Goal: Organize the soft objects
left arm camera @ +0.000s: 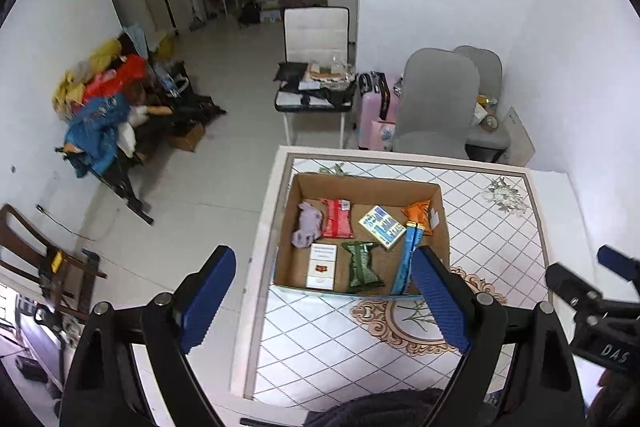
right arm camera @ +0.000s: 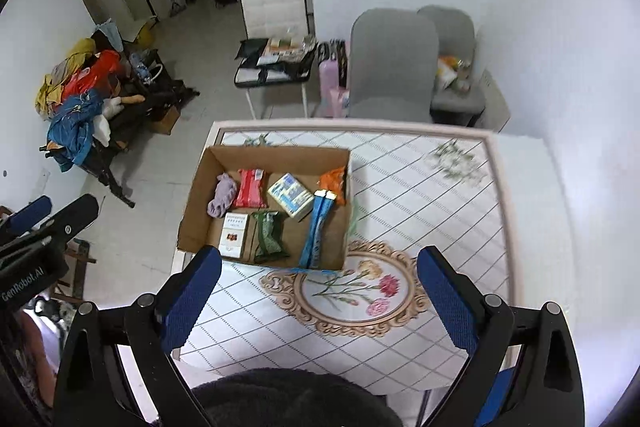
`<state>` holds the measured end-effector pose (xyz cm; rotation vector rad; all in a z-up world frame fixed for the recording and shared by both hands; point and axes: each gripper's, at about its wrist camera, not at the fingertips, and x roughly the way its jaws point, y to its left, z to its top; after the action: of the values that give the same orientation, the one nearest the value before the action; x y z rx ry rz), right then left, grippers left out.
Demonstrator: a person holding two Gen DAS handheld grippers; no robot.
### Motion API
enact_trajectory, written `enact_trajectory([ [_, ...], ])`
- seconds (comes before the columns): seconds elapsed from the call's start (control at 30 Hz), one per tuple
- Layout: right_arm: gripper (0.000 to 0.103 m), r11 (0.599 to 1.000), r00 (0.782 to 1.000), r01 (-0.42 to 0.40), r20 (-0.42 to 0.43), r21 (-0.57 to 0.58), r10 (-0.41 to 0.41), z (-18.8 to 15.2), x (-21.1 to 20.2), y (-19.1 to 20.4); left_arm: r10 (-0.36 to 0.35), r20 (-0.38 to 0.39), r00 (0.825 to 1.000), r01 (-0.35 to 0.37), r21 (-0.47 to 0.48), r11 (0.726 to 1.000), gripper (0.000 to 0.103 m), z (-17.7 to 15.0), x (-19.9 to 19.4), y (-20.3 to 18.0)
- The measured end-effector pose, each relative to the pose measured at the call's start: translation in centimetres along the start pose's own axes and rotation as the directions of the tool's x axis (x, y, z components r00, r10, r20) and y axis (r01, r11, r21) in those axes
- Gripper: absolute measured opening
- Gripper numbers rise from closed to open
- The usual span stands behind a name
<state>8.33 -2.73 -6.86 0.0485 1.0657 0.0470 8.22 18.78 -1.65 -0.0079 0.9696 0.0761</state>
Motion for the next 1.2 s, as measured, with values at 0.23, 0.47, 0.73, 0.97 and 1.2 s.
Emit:
enact_trajectory([
  [0.23, 0.100, 1.000, 1.000, 0.016, 0.020, -0.005, -0.016, -0.1, -2.6, -0.3, 0.000, 0.020, 1.000, 0.000, -0.018, 1.000, 0.090, -0.7, -2.2, 0.2],
  [0.47, 0.100, 0.999, 0.999, 0.030, 0.018, 0.012, -0.030, -0.4, -3.0, -1.1, -0.017, -0.021, 1.000, 0.017, -0.017, 1.000, 0.090, -1.7, -1.8, -0.1],
  [0.73, 0.100, 1.000, 1.000, 0.027, -0.007, 0.010, -0.027, -1.1, -2.3, -1.1, -0.042, -0.057, 0.997, 0.041, -0.021, 0.999, 0.090, -2.4, -1.5, -0.6],
  [0.97, 0.100, 0.999, 1.000, 0.030, -0.007, 0.016, -0.030, -1.6, -2.3, -1.2, -0.047, -0.058, 0.997, 0.046, -0.018, 0.999, 0.090, -2.7, -1.7, -1.1],
  [1.2, 0.100, 0.998, 0.998, 0.056, -0.002, 0.038, -0.056, -2.2, -2.6, -1.4, -0.053, -0.051, 0.997, 0.053, -0.012, 0.999, 0.090, -2.7, -1.8, -1.5],
])
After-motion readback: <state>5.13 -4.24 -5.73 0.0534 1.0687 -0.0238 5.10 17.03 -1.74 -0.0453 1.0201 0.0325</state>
